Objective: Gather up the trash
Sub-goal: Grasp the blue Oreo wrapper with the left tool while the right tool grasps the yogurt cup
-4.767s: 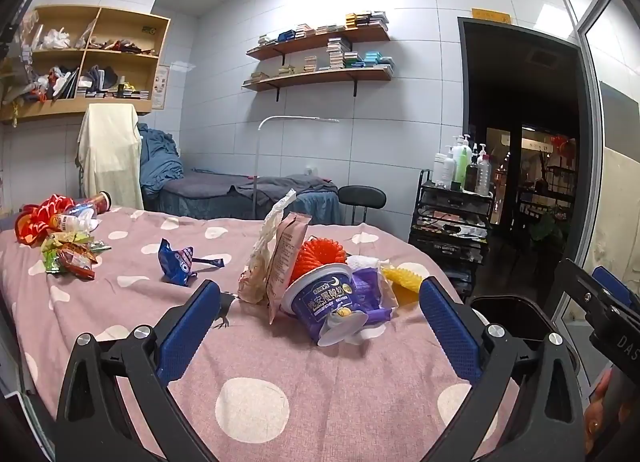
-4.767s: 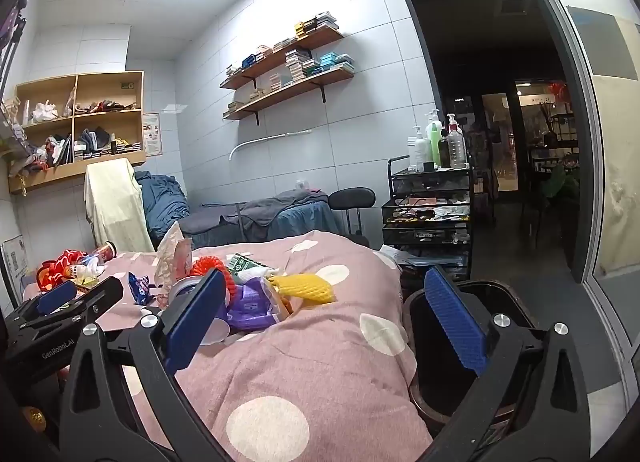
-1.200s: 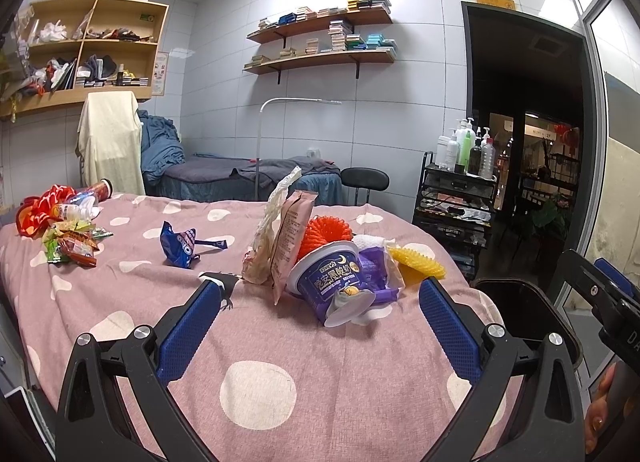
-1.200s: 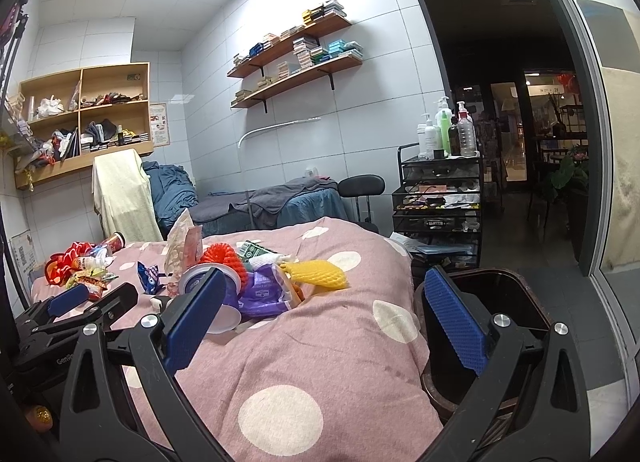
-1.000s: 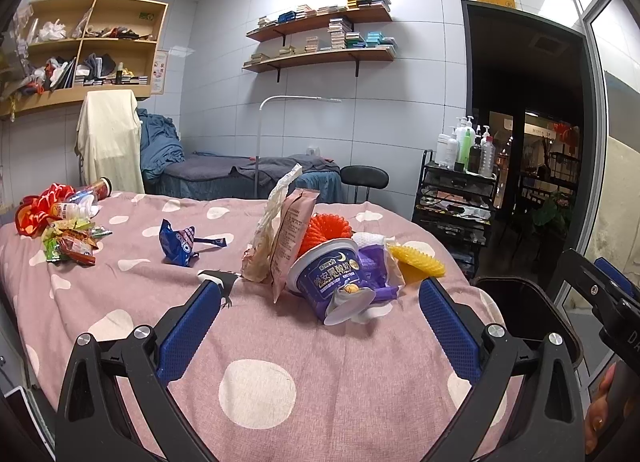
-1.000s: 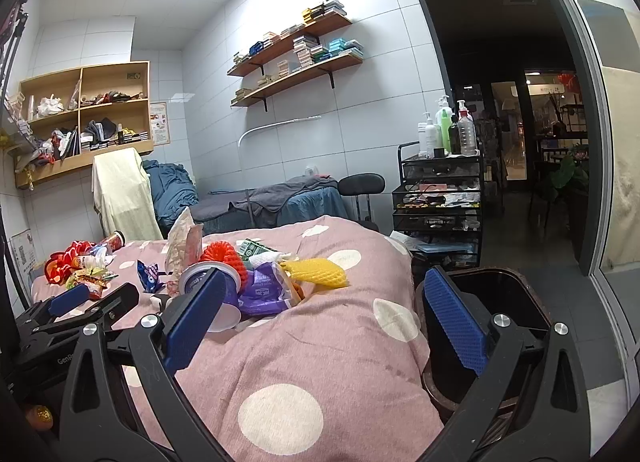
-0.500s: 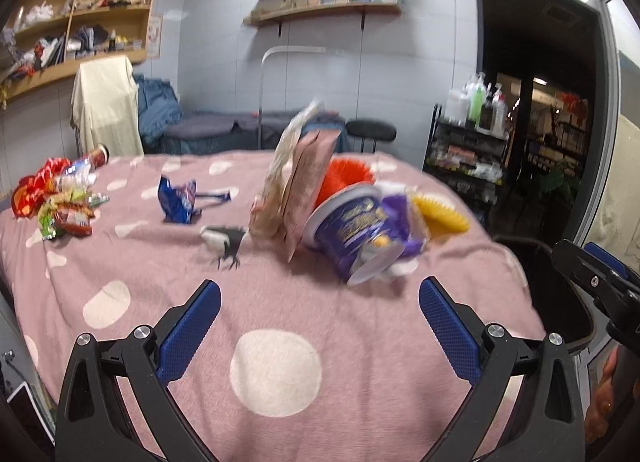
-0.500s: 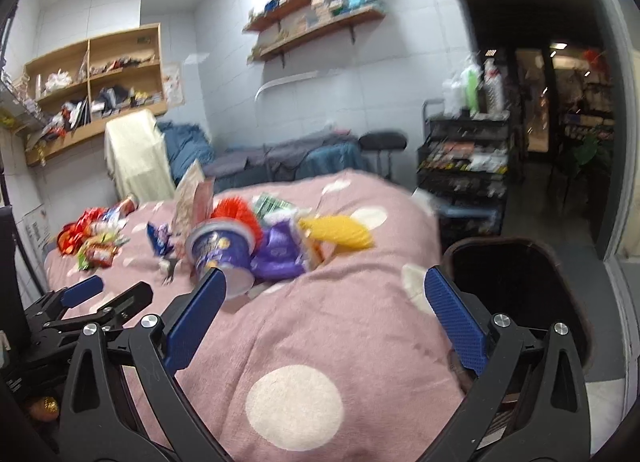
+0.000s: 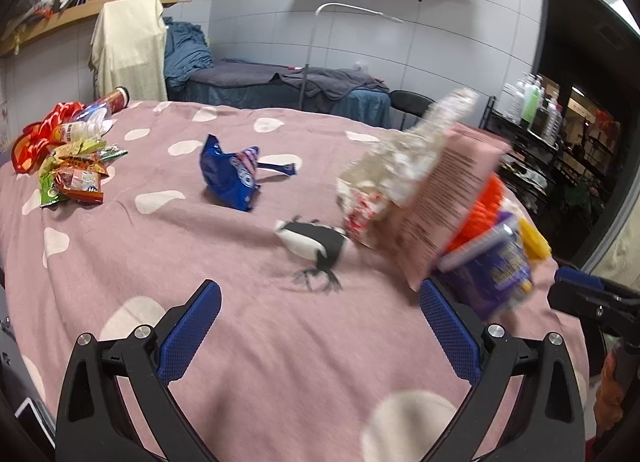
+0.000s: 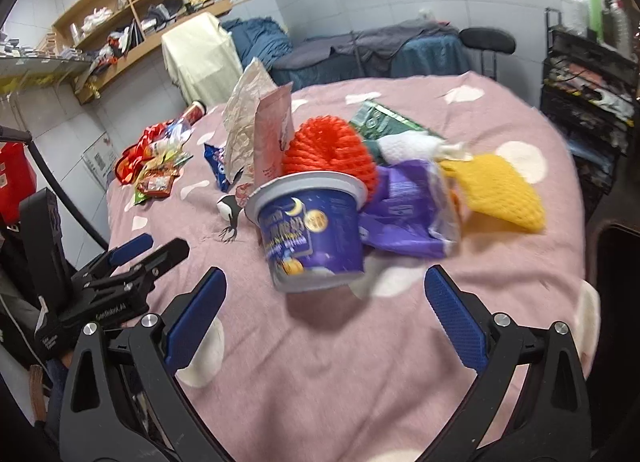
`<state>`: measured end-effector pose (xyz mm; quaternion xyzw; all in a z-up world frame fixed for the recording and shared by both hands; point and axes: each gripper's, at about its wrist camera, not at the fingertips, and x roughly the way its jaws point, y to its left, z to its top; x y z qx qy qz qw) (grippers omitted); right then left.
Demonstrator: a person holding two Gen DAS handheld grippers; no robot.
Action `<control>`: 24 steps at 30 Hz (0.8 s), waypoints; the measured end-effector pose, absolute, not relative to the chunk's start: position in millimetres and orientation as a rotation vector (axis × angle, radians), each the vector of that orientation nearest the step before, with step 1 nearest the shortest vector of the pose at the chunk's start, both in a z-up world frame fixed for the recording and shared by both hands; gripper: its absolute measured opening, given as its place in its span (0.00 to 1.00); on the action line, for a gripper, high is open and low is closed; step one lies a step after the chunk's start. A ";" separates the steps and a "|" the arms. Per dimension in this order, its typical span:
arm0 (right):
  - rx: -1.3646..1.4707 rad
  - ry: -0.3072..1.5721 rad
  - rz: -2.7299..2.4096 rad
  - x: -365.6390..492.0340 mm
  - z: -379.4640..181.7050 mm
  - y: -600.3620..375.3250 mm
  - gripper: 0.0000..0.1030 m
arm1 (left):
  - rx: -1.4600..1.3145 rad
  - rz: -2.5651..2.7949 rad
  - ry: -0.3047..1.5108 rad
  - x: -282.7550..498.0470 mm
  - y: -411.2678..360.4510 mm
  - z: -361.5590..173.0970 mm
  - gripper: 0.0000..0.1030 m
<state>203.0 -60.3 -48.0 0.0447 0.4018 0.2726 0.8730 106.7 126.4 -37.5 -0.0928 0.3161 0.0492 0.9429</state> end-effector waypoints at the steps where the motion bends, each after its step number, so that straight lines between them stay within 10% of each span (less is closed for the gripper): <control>1: 0.099 0.858 0.575 209.4 -50.6 -55.4 0.93 | -0.195 0.112 0.650 112.1 132.4 -37.6 0.95; 9: 0.006 0.963 0.569 235.8 -70.2 -22.2 0.69 | -0.305 0.205 0.696 166.3 194.0 -42.5 0.92; 19: -0.043 0.914 0.547 225.1 -64.1 -18.7 0.67 | -0.305 0.234 0.836 256.3 210.6 -52.6 0.91; 24: -0.025 0.863 0.564 207.8 -54.9 -26.7 0.67 | -0.344 0.277 0.900 278.7 223.6 -66.9 0.53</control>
